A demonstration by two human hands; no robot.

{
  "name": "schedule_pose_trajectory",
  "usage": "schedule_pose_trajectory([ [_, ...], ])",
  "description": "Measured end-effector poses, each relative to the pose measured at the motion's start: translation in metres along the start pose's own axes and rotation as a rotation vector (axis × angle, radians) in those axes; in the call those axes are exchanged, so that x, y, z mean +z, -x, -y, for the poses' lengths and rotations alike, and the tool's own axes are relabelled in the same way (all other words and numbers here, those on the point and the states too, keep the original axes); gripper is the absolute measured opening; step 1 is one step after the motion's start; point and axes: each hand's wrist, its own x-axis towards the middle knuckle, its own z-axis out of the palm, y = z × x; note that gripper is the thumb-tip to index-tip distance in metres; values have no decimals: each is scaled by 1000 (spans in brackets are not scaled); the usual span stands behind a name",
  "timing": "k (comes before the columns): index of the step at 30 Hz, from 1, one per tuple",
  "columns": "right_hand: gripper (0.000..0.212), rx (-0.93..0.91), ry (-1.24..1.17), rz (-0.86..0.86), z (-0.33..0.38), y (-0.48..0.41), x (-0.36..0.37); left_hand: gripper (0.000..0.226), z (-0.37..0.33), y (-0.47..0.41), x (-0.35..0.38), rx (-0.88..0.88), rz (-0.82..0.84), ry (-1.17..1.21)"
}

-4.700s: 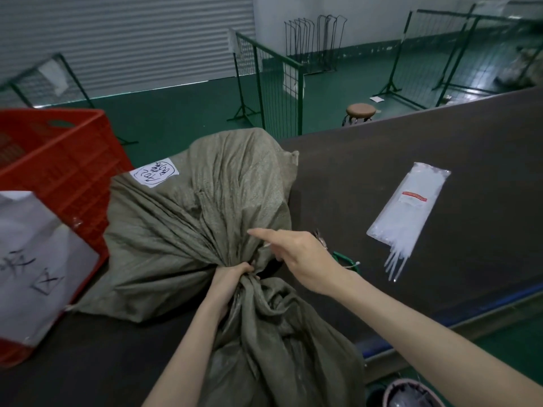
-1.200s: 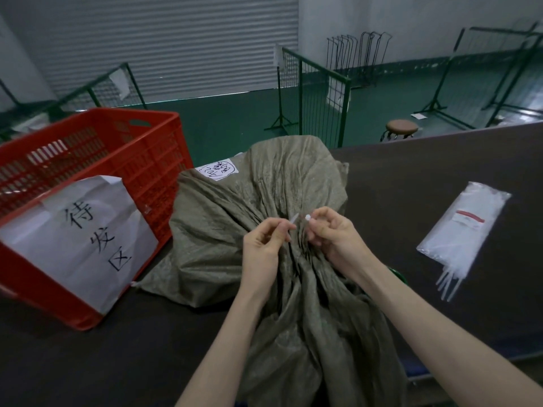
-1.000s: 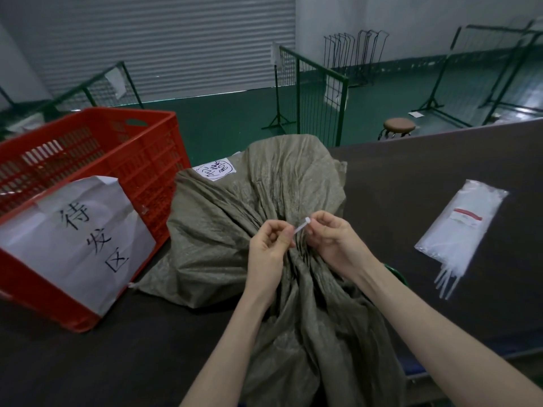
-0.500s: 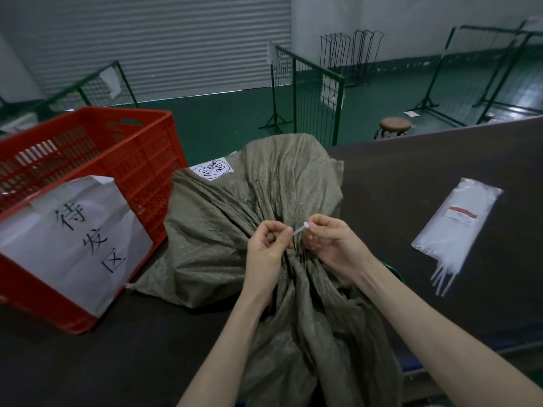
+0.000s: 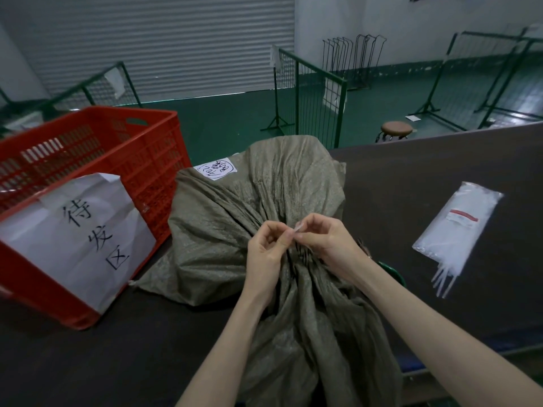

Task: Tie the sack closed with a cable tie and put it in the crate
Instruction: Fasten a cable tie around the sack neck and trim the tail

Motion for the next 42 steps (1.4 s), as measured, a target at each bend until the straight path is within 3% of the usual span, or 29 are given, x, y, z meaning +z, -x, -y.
schedule_pose_trajectory([
  [3, 11, -96, 144, -80, 12, 2, 0, 15, 2, 0, -1, -6, -24, -19],
  [9, 29, -217, 489, -79, 22, 5, 0, 17, 0, 0, 0, 13, 3, -53],
  [16, 28, -209, 589, -151, 20, 8, 0, 11, 8, -1, -6, 58, 88, -199],
  [24, 27, -294, 692, -184, 28, 9, 3, 6, 6, -13, -19, 439, 151, -665],
  [32, 27, -361, 439, -263, 69, -5, -7, 17, 26, -14, -32, 432, 134, -956],
  [42, 27, -409, 208, -217, 93, -6, 7, 14, 51, -14, -42, 321, 183, -1021],
])
